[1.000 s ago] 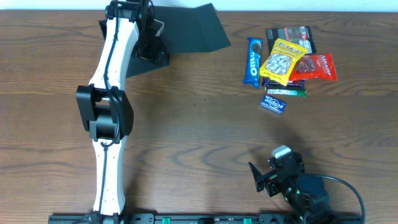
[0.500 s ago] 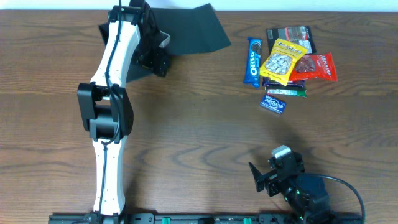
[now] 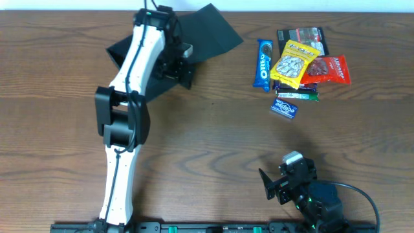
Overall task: Pack container
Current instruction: 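Push the black box with the left gripper, rotating it toward center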
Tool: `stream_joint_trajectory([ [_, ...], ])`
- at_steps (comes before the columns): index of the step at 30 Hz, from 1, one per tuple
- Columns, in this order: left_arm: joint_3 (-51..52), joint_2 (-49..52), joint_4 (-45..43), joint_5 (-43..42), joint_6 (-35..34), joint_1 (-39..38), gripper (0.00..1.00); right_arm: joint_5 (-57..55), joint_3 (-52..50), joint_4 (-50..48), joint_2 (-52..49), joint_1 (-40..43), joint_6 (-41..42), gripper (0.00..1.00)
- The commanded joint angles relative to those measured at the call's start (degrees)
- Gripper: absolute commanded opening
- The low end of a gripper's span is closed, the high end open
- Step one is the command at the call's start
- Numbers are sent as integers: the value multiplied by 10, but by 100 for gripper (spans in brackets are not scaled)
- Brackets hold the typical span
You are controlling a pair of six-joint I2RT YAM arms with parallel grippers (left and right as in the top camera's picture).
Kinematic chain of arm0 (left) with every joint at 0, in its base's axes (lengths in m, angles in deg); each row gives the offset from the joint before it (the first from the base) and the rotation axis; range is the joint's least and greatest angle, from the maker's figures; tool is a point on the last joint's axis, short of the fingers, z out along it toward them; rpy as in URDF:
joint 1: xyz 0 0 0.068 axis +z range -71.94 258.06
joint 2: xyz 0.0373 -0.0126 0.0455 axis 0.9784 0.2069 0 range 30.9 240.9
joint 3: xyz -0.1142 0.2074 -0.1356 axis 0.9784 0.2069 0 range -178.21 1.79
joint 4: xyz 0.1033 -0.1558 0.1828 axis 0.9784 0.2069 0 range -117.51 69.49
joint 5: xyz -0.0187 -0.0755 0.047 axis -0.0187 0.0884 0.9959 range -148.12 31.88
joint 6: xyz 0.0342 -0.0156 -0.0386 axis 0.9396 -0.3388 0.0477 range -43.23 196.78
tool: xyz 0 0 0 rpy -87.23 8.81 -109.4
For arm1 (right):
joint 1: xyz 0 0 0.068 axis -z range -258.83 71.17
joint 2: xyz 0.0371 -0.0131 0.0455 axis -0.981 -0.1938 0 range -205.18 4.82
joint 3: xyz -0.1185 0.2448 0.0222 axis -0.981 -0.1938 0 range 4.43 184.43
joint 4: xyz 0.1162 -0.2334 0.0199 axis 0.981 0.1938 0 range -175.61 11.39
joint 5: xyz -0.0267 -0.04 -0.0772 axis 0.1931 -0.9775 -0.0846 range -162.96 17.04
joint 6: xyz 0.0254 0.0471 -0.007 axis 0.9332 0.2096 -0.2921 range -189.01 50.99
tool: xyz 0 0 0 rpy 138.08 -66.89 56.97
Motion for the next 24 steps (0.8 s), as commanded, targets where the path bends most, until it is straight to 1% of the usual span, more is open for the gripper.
stream_joint_trajectory([
  [1, 3, -21, 3, 14, -37, -17, 95, -2, -4, 0, 4, -1, -7, 99],
  [3, 3, -21, 2, 17, -44, -28, 95, -2, -4, 0, 3, -1, -7, 99],
  [6, 3, -21, 2, 16, -74, -42, 95, -2, -4, 0, 3, -1, -7, 99],
  [8, 3, -21, 2, 4, -97, -50, 95, -2, -4, 0, 3, -1, -7, 100],
  [11, 3, -21, 2, -30, -104, -63, 95, -2, -4, 0, 3, -1, -7, 99],
  [15, 3, -21, 2, -33, -128, -97, 95, -2, -4, 0, 3, -1, -7, 99],
  [19, 3, -21, 2, -53, -128, -132, 95, -2, -4, 0, 3, -1, -7, 99],
  [24, 1, -23, -1, -55, -128, -158, 95, -2, -4, 0, 3, -1, -7, 99],
])
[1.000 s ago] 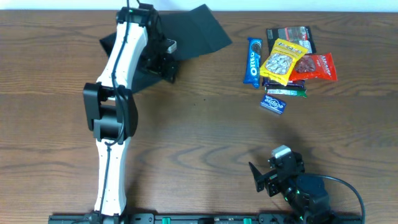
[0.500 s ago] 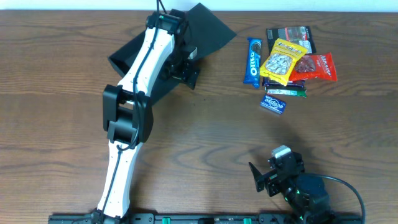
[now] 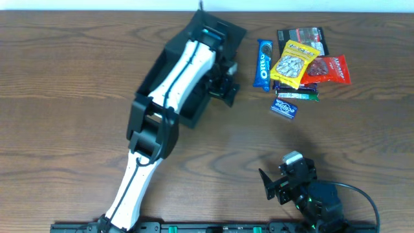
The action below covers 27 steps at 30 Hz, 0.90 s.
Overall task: Pack container
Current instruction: 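Push the black box with the left gripper, rotating it toward center, then push the black box further right with the left gripper to straighten it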
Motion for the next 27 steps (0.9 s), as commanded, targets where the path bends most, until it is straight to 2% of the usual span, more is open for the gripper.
stream_joint_trajectory([
  [1, -5, -26, 2, -13, -6, -3, 95, -2, -4, 0, 3, -1, -7, 99],
  [3, -35, -38, 1, -12, -6, 2, 96, -2, -4, 0, 4, -1, -7, 99],
  [5, -85, -60, -2, 32, -6, 7, 96, -2, -4, 0, 3, -1, -7, 99],
  [7, -131, -88, 0, 134, -6, 10, 95, -2, -4, 0, 3, -1, -7, 99],
  [8, -150, -107, 1, 211, -4, 13, 95, -2, -4, 0, 4, -1, -7, 99],
  [10, -158, -140, 2, 320, 14, 24, 95, -2, -4, 0, 3, -1, -7, 99],
  [11, -158, -152, 3, 337, 43, 36, 95, -2, -4, 0, 3, -1, -7, 99],
  [13, -158, -158, 16, 302, 110, 68, 95, -2, -4, 0, 3, -1, -7, 99],
  [15, -157, -154, 22, 242, 148, 101, 96, -2, -4, 0, 3, -1, -7, 99],
  [21, -157, -146, -30, 116, 149, 172, 95, -2, -4, 0, 4, -1, -7, 99],
  [27, -157, -128, 10, 101, 195, 205, 95, -2, -4, 0, 4, -1, -7, 99],
])
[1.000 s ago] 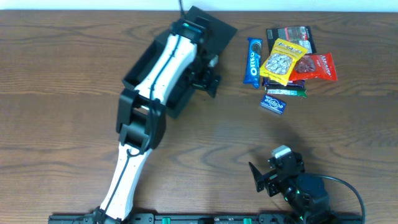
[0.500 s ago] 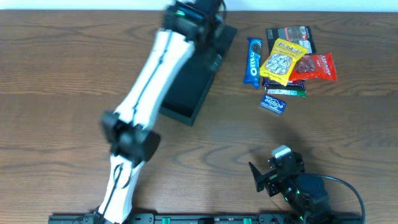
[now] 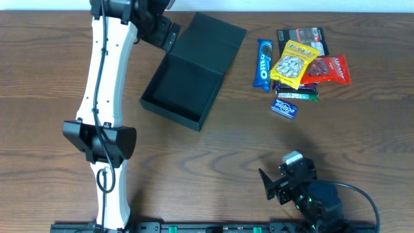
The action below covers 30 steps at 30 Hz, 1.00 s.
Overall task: Pack container
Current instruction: 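Push the black box further right with the left gripper to straighten it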
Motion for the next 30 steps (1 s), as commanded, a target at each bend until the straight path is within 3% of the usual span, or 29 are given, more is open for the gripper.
stream_joint_trajectory([
  [1, -2, 26, 20, -21, 31, 23, 95, -2, -4, 0, 3, -1, -7, 99],
  [5, 0, 73, 27, -21, 31, 36, 96, -2, -4, 0, 3, -1, -7, 99],
  [6, 0, 87, 27, -20, 31, 37, 100, -2, -4, 0, 4, -1, -7, 99],
  [13, 0, 168, 52, -17, 12, 36, 76, -2, -4, 0, 3, -1, -7, 99],
  [20, 0, 210, 53, -17, 11, 37, 72, -2, -4, 0, 4, -1, -7, 99],
  [24, 1, 227, 49, -16, -9, 37, 55, -2, -4, 0, 3, -1, -7, 99],
  [30, 1, 230, 34, 42, -145, 37, 27, -2, -4, 0, 4, -1, -7, 99],
])
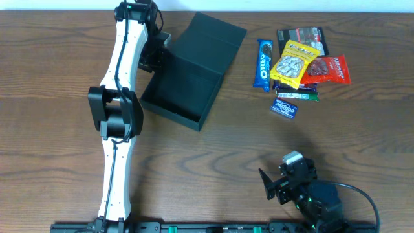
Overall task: Pack container
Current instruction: 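Push the black box further right with the left gripper to straighten it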
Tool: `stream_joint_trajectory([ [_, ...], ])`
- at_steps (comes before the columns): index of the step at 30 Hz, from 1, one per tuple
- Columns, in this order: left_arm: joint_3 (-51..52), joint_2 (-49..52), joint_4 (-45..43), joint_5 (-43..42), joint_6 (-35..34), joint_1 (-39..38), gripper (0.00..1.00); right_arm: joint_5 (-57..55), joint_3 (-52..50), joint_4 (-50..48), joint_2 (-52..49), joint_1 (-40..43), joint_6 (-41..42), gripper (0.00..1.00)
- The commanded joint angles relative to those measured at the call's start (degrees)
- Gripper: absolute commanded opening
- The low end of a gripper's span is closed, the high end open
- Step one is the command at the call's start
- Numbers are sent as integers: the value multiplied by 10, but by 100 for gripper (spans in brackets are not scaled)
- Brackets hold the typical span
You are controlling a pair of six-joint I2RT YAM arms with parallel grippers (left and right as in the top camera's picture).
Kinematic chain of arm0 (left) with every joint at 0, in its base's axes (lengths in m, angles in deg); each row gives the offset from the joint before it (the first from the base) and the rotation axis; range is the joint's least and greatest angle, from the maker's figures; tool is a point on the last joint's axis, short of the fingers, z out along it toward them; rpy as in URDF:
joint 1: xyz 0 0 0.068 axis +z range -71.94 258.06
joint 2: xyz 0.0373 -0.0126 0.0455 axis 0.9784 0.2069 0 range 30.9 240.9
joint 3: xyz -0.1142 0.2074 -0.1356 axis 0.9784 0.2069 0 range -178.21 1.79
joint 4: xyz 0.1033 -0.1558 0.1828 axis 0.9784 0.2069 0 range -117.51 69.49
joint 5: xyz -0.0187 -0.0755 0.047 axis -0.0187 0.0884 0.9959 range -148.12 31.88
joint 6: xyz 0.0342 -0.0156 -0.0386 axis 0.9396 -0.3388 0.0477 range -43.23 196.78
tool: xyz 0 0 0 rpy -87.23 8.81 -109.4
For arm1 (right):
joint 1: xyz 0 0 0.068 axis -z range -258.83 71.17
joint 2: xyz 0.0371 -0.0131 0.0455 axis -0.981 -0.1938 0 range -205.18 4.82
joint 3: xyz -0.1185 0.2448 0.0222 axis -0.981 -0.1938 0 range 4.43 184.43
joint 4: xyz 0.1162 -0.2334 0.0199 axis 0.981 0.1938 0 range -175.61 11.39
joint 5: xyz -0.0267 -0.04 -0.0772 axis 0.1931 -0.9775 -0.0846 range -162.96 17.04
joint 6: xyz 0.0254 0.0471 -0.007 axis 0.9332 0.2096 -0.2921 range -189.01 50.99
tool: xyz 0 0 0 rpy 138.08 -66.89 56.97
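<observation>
An open black box [180,92] lies left of centre, its hinged lid [212,40] folded back to the upper right; the tray inside looks empty. My left gripper [155,54] sits at the box's upper left wall, dark against it, so its jaws cannot be read. A pile of snacks lies to the right: a blue Oreo pack [263,63], a yellow bag [294,63], a red bag [330,70], a dark packet [301,35], a green bar [299,96] and a small blue packet [283,108]. My right gripper [268,185] rests open near the front edge, holding nothing.
The left arm [119,110] stretches from the front edge up along the box's left side. The wooden table [362,142] runs past the snacks to the right. The right arm's base [320,204] sits at the front right.
My left gripper has come down from beyond the box's far left corner to the box's upper left wall. The box, the snacks and the right arm are where they were.
First the box lay further left at the back with my left gripper on it. Then the box was nearer the snacks, the arm stretched across it. Then the arm was off to the far left with the box lying open. Now the gripper is beside its left wall.
</observation>
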Motion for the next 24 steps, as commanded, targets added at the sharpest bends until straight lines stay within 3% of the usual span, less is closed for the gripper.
stream_joint_trajectory([
  [1, -2, 2, 6, 38, -83, 1, 24, -2, -4, 0, 3, -1, -7, 99],
  [8, -2, 2, 30, 37, -191, -5, 6, -2, -4, 0, 3, -1, -7, 99],
  [13, -2, 2, 50, 36, -248, -14, 6, -2, -4, 0, 4, -1, -7, 99],
  [24, -2, 2, 62, 53, -196, -35, 6, -2, -4, 0, 4, -1, -7, 99],
])
